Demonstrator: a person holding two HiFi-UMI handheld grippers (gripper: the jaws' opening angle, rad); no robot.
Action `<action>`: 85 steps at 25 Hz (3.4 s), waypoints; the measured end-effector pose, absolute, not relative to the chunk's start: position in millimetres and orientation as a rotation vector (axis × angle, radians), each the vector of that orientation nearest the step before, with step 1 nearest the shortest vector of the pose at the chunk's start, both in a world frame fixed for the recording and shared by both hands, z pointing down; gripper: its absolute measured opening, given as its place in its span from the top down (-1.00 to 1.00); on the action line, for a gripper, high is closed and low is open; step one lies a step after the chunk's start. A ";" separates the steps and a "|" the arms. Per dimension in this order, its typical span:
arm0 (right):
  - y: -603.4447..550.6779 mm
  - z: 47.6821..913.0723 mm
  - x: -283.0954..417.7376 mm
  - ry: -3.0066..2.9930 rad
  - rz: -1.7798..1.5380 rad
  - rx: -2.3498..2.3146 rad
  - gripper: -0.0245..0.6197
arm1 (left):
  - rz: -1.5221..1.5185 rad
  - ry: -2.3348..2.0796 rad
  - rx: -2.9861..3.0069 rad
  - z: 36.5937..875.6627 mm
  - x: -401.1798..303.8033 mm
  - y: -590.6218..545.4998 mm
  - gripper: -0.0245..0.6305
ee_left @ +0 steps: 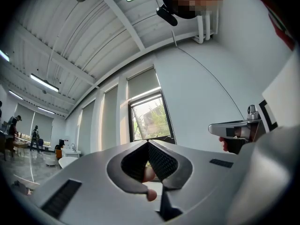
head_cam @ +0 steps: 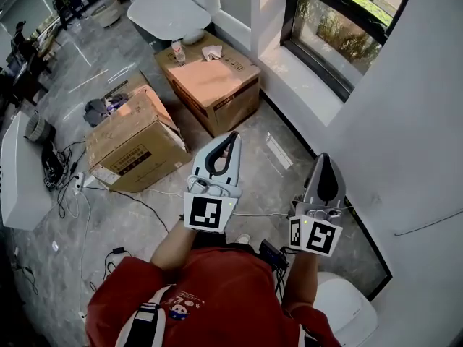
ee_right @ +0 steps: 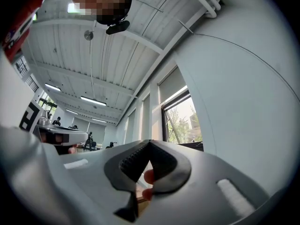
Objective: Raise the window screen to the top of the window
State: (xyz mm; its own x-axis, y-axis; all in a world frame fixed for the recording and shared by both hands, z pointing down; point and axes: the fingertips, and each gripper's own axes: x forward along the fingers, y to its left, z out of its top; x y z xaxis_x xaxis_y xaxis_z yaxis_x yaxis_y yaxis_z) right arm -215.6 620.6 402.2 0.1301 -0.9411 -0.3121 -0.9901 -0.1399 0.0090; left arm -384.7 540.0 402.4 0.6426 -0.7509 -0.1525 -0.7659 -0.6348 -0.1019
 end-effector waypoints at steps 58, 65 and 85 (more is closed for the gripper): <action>264.3 386.8 -185.5 1.905 0.527 -2.356 0.90 | 0.277 1.128 -2.789 402.4 -340.8 171.7 0.91; 219.6 396.8 -131.3 1.851 0.492 -2.351 0.90 | 0.249 1.084 -2.764 401.3 -287.8 126.0 0.91; 115.3 390.1 74.6 1.734 0.452 -2.428 0.90 | 0.221 0.944 -2.819 388.3 -66.0 1.6 0.91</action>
State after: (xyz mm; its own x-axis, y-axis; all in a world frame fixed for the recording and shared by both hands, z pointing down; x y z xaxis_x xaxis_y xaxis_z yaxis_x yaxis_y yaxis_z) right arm 74.6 115.3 390.1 0.2976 -0.9026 -0.3110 -0.9396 -0.3347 0.0722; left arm -66.0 1.6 388.3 0.7897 -0.5834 -0.1898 -0.6071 -0.7877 -0.1047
